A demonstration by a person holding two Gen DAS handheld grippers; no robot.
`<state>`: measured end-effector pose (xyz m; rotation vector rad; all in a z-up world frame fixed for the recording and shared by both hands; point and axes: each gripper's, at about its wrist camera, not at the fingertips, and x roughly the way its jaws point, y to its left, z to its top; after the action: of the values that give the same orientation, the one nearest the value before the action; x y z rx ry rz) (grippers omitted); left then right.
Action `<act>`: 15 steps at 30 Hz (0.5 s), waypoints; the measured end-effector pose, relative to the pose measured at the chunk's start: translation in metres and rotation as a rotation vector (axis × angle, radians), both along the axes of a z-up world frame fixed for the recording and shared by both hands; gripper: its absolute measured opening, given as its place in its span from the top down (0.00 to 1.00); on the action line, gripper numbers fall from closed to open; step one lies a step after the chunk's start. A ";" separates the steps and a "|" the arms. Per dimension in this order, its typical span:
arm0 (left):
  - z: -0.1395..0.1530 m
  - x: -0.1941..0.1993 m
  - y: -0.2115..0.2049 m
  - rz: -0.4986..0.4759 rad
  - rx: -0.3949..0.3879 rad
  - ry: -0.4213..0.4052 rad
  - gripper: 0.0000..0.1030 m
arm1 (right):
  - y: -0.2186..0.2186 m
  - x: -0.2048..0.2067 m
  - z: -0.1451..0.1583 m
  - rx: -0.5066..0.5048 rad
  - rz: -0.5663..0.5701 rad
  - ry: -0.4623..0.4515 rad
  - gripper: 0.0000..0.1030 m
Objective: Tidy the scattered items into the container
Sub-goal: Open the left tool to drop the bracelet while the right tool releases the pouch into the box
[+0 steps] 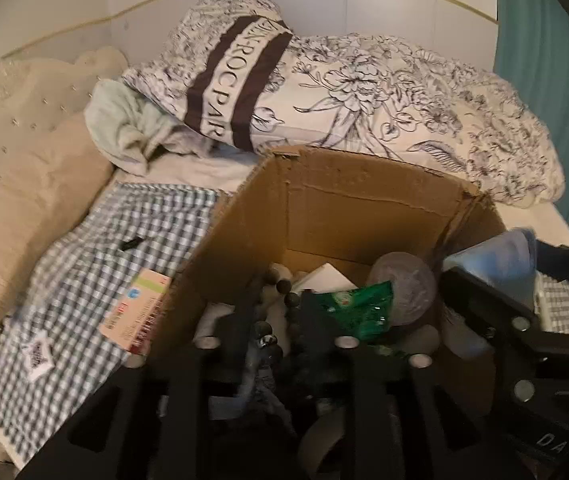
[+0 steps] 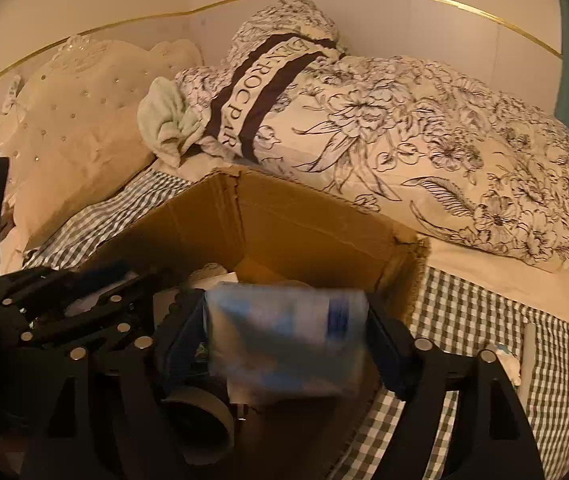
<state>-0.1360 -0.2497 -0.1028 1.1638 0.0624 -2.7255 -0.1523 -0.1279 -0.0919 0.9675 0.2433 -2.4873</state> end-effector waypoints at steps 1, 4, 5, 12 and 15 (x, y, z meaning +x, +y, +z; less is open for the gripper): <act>0.002 0.002 0.000 -0.001 0.004 0.006 0.63 | 0.003 0.001 0.002 -0.009 -0.005 0.005 0.21; 0.011 0.007 -0.001 0.003 0.012 0.031 0.51 | 0.010 0.005 0.012 -0.031 -0.018 0.022 0.17; 0.015 0.009 0.000 0.004 0.008 0.039 0.48 | 0.011 0.006 0.015 -0.035 -0.019 0.028 0.16; 0.038 0.022 0.009 0.000 -0.014 0.097 0.36 | 0.027 0.022 0.040 -0.060 -0.035 0.077 0.16; 0.045 0.028 0.015 -0.012 -0.023 0.120 0.32 | 0.037 0.029 0.049 -0.059 -0.047 0.097 0.16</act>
<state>-0.1079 -0.2347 -0.0581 0.9968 0.0394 -2.7967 -0.1238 -0.0907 -0.0433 0.8386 0.1783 -2.5731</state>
